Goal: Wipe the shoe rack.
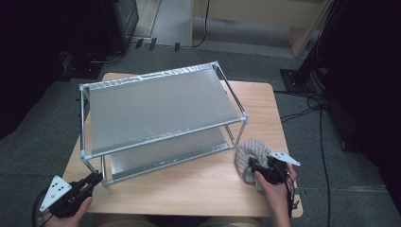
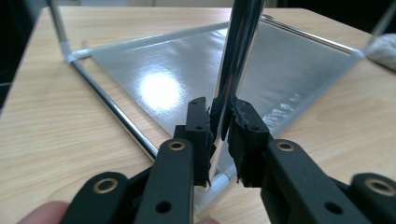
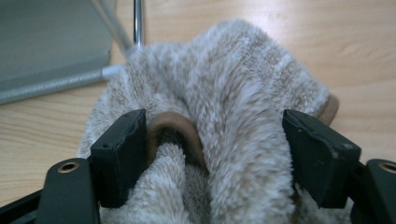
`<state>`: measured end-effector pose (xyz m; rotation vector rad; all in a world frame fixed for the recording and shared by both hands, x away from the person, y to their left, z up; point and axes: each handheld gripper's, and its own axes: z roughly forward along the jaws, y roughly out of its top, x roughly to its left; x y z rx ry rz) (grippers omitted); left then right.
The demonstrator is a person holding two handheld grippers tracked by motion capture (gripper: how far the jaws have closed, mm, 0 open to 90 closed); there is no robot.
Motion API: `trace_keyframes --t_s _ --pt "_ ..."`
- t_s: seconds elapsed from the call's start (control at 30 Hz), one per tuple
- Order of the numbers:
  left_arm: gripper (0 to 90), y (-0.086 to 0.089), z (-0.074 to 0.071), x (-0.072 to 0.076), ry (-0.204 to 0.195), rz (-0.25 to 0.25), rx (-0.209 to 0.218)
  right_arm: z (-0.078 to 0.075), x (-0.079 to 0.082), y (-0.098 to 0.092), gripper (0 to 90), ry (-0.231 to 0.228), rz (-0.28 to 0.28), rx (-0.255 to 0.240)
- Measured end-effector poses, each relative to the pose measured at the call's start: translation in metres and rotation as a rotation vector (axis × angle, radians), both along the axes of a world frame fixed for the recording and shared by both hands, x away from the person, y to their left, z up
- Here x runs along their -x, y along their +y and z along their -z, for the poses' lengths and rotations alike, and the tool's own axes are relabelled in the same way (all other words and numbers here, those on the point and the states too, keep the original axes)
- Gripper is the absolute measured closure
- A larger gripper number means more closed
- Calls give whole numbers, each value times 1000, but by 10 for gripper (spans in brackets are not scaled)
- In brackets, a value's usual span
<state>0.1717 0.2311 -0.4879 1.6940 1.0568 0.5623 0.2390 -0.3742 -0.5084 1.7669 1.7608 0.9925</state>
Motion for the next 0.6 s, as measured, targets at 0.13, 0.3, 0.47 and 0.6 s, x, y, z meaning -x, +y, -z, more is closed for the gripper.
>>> trace_keyframes --t_s 0.13,0.3,0.47,0.6 --pt "787 0 2 -2 -11 131 15 3 4 8 283 2 -11 39" --pt "697 0 2 -3 -58 158 35 0 9 17 269 26 -48 78" --pt "647 0 2 -4 -67 136 56 -15 16 14 203 -54 -19 46" --pt "672 0 4 -7 -56 142 71 -15 14 11 158 -42 15 43"
